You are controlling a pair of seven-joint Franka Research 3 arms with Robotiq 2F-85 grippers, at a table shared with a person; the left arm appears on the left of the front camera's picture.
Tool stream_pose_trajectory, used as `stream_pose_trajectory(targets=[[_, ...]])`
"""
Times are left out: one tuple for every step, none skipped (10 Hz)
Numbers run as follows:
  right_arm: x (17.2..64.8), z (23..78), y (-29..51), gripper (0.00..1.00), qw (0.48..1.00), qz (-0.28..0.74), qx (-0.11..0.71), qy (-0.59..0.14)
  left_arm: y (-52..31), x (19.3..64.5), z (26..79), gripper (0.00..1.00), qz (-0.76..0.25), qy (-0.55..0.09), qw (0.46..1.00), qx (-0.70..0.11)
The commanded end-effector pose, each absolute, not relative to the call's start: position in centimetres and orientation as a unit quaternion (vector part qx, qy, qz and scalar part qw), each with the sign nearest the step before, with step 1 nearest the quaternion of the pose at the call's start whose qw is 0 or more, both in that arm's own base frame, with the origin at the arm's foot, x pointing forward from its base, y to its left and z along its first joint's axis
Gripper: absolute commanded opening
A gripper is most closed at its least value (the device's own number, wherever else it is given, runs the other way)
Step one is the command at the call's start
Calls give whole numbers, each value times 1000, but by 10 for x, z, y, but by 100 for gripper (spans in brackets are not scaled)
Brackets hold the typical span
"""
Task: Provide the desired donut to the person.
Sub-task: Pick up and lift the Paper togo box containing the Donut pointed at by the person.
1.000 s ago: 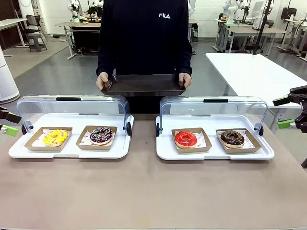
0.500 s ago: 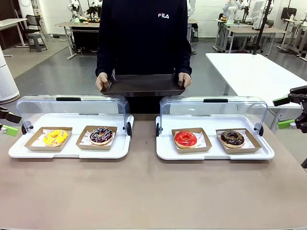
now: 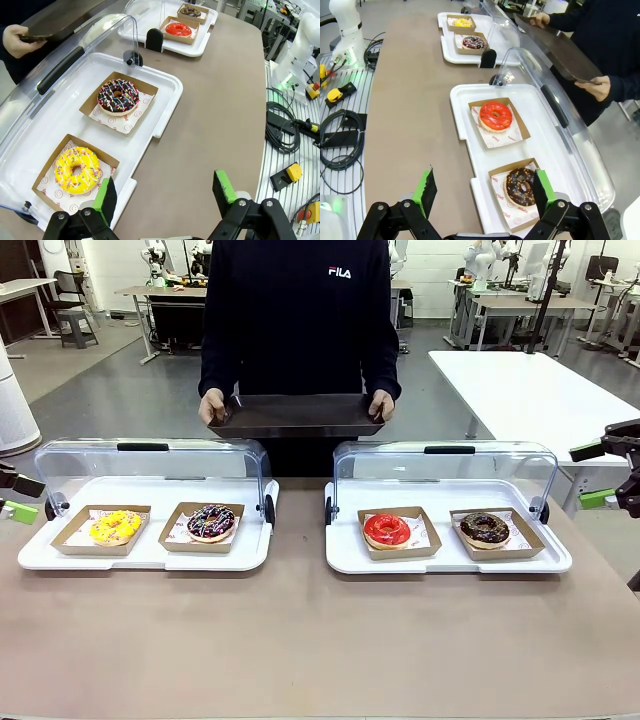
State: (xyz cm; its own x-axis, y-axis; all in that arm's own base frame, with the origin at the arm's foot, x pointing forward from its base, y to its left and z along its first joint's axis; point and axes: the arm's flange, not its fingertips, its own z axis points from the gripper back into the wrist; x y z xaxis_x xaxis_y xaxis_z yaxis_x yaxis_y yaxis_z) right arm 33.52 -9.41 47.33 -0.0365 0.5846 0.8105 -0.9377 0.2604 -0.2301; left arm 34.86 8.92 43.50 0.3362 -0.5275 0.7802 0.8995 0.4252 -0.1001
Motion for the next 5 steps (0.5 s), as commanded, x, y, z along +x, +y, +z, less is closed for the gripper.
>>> stream_pose_trajectory(targets=[[339, 472, -93, 100, 660, 570, 209, -443, 90, 349, 434, 100, -462, -347, 768, -276], [339, 472, -93, 100, 660, 570, 209, -443, 90, 349, 434, 100, -462, -347, 768, -276], [339, 472, -93, 100, 660, 570, 209, -443, 90, 349, 434, 100, -462, -347, 768, -276], [339, 472, -93, 100, 660, 570, 209, -443, 90, 349, 434, 100, -462, -347, 768, -276], [339, 472, -93, 100, 660, 570, 209, -443, 90, 349, 434, 100, -462, -347, 768, -276]])
